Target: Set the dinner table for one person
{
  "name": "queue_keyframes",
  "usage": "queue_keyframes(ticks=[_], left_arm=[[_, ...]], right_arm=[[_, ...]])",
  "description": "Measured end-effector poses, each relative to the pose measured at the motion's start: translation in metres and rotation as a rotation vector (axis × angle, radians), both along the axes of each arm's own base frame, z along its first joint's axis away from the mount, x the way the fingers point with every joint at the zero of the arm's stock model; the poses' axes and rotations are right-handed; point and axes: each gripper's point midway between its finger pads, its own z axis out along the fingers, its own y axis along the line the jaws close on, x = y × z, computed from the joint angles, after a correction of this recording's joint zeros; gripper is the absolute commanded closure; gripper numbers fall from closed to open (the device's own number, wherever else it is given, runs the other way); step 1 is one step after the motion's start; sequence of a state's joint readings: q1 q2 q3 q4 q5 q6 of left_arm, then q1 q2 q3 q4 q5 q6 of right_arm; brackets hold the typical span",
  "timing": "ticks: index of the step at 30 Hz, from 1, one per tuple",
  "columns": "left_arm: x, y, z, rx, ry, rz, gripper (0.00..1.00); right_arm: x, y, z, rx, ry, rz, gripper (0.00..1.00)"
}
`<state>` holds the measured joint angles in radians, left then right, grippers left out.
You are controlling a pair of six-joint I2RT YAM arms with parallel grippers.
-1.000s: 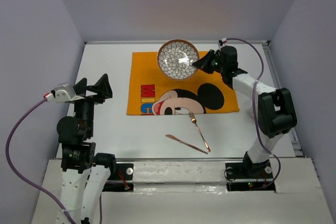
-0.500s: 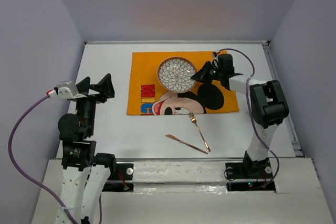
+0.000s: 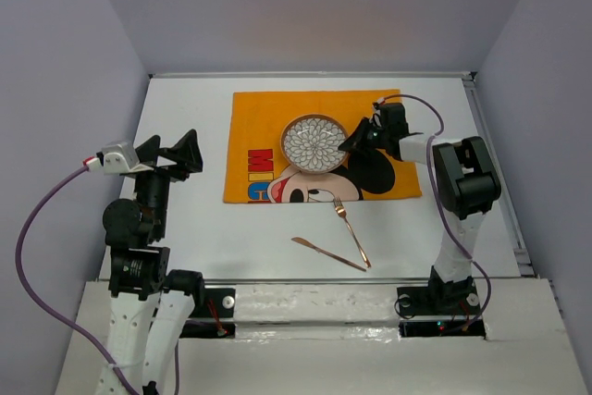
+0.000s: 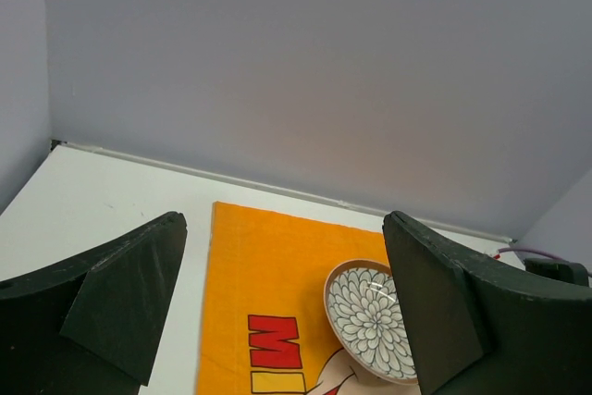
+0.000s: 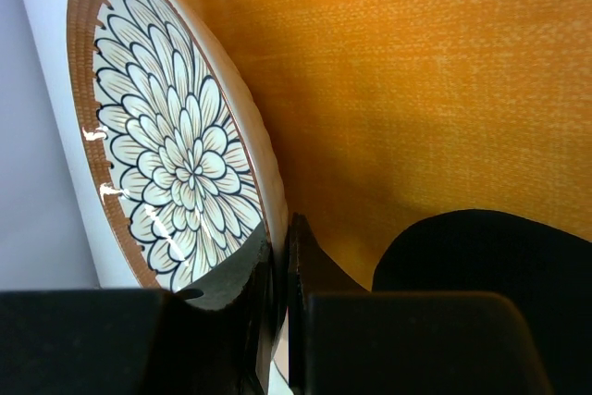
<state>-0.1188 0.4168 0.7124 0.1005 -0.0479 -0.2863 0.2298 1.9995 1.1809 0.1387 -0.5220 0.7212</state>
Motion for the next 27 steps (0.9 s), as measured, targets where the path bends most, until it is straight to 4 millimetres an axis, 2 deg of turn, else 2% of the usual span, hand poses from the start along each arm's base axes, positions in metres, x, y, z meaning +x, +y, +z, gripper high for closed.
queue_keyframes(ticks=[13,15,16,17,18,19,20,21,23,27], left_arm=[[0.000,-0.001,0.000,0.001,0.000,-0.006,0.01],[0.000,-0.001,0.000,0.001,0.000,-0.007,0.01],[0.000,-0.001,0.000,0.001,0.000,-0.007,0.01],[0.000,-0.001,0.000,0.001,0.000,-0.008,0.01],[0.000,-0.001,0.000,0.001,0.000,-0.008,0.01],[0.000,-0.002,0.000,0.000,0.000,-0.009,0.01],[0.000,-0.002,0.000,0.000,0.000,-0.010,0.01],[0.000,-0.002,0.000,0.000,0.000,-0.010,0.01],[0.000,-0.002,0.000,0.000,0.000,-0.011,0.01],[0.000,-0.002,0.000,0.000,0.000,-0.010,0.01]], right_arm=[[0.002,-0.011,-0.011,-0.074,-0.001,-0.030,1.00],[0.002,-0.011,-0.011,-0.077,-0.002,-0.030,0.93],[0.002,-0.011,-0.011,-0.078,-0.003,-0.030,0.89],[0.002,-0.011,-0.011,-0.078,-0.003,-0.030,0.73],[0.002,-0.011,-0.012,-0.079,-0.002,-0.031,0.62],[0.002,-0.011,-0.011,-0.077,-0.004,-0.028,0.38],[0.003,-0.011,-0.011,-0.072,0.000,-0.038,0.26],[0.003,-0.010,-0.009,-0.067,-0.004,-0.035,0.18],[0.006,-0.010,-0.003,-0.065,-0.026,-0.034,0.10],[0.008,-0.010,0.018,-0.065,-0.078,-0.031,0.00]])
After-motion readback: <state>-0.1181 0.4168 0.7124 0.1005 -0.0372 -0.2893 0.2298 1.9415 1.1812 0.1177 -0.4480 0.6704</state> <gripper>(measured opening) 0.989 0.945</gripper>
